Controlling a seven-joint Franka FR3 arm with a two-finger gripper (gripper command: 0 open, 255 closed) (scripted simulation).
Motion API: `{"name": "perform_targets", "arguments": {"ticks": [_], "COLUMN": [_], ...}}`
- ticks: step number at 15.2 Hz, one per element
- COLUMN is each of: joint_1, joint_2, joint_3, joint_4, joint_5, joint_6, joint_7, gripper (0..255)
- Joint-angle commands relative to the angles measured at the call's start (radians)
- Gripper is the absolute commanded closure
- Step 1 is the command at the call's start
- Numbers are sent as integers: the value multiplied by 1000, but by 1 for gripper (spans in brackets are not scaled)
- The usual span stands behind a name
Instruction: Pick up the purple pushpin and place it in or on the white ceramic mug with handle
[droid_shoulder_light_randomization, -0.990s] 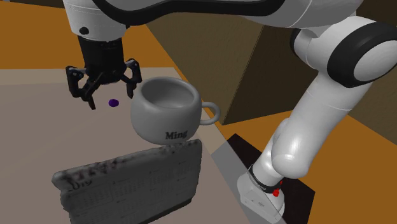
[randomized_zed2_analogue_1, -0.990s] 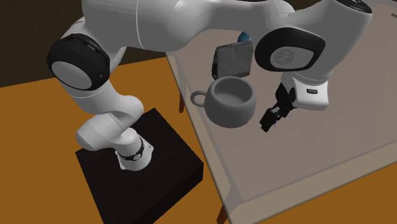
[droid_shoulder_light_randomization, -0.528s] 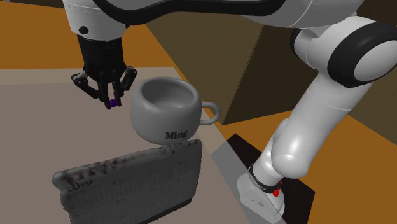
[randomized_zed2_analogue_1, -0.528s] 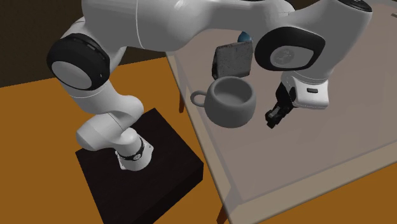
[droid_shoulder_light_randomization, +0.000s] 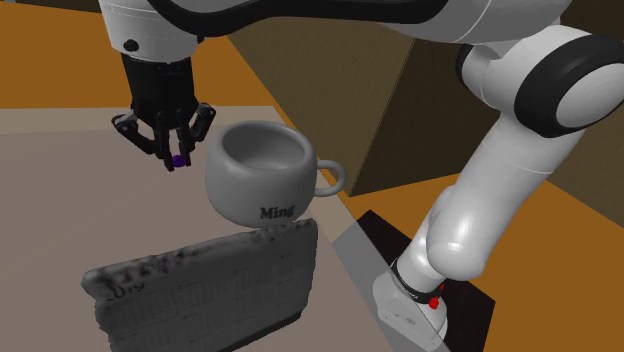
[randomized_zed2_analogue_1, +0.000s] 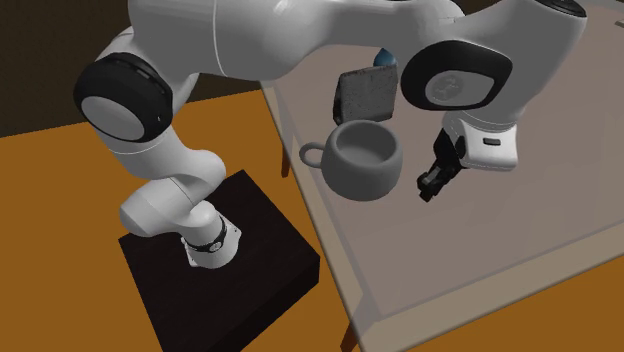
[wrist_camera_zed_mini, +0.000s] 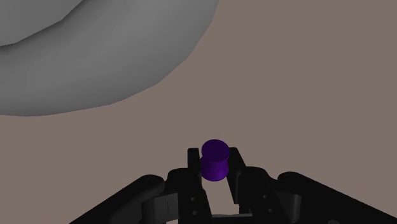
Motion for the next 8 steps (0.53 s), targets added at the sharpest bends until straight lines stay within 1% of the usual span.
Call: {"name": "perform_targets", "arguments": {"ticks": [1,8], "joint_1": [0,7], "joint_2": [4,27], "joint_3": [0,5], "joint_4": [22,143], "joint_5": [-2,-15], "joint_6": [-22,-122], "joint_7": [1,10], "gripper": [255,255]}}
